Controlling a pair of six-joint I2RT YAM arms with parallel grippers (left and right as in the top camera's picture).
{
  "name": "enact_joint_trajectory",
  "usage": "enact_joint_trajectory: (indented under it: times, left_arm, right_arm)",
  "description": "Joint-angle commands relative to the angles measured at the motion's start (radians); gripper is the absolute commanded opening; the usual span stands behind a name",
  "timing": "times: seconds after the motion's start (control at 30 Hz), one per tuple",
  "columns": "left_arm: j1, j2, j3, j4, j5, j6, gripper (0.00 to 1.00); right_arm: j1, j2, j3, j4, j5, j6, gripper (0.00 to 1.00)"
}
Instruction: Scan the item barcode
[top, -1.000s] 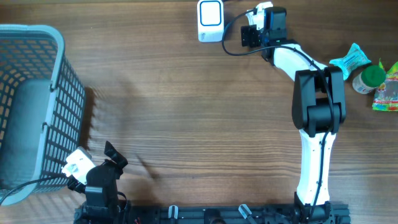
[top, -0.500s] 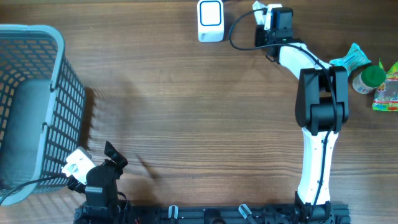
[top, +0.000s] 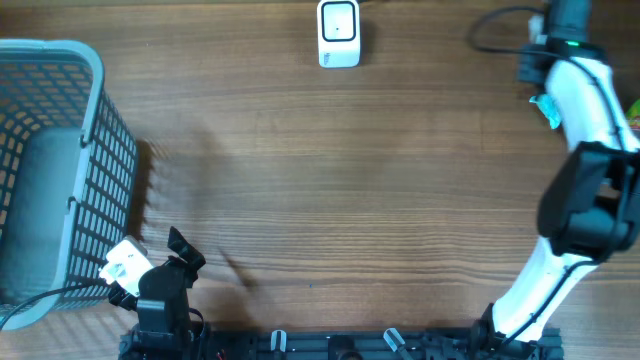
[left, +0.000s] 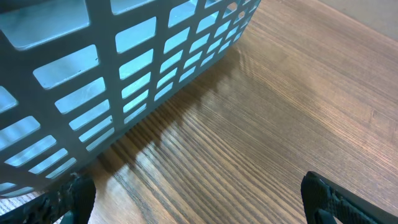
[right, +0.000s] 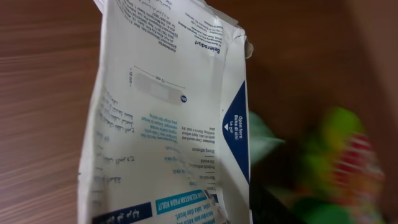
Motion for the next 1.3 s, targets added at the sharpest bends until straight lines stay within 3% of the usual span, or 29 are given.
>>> enact_joint_trajectory:
  times: [0.0,0.07,0.13,0.2,0.27,0.47,0.57,0.77,0.97,1.17,1.27]
  left_arm:
    - [0.005,-0.004,0.0,-0.001,0.001,-0.002,1.0]
    - [0.005,-0.004,0.0,-0.001,0.001,-0.002,1.0]
    - [0.005,-0.004,0.0,-0.001,0.001,-0.002,1.0]
    - [0.005,-0.004,0.0,-0.001,0.001,-0.002,1.0]
    - [0.005,-0.004,0.0,-0.001,0.001,-0.002,1.0]
    - [0.005,-0.004,0.0,-0.001,0.001,-0.002,1.0]
    - [0.005,-0.004,0.0,-0.001,0.001,-0.002,1.0]
    - [0.005,-0.004,0.0,-0.001,0.001,-0.003,1.0]
    - [0.005,-0.004,0.0,-0.001,0.001,-0.002,1.0]
    - [0.005,-0.004,0.0,-0.001,0.001,-0.002,1.0]
    - [0.005,-0.004,0.0,-0.001,0.001,-0.003,1.0]
  right_arm:
    - [-0.148,-0.003,-0.001,0.019,0.026,-0.016,0.49]
    - [-0.212,-0.003,-0.001,0.026,-0.06,-0.016,0.52]
    - [-0.249,-0.003,-0.001,0.026,-0.141,-0.012,0.74]
    - [-0.256,-0.011,0.0,0.028,-0.21,0.016,0.81]
    - [-0.25,-0.047,0.001,0.024,-0.293,0.033,0.99]
    - [-0.246,-0.375,0.002,0.01,-0.777,0.229,1.0]
    - [-0.227,-0.549,0.002,-0.047,-0.97,0.247,1.0]
    - [-0.201,-0.957,0.002,-0.198,-1.115,0.246,1.0]
    - [-0.201,-1.253,0.001,-0.351,-1.117,0.246,1.0]
    - [-0.201,-1.295,-0.003,-0.554,-1.11,0.247,1.0]
    - [-0.201,-1.295,-0.003,-0.588,-0.894,0.246,1.0]
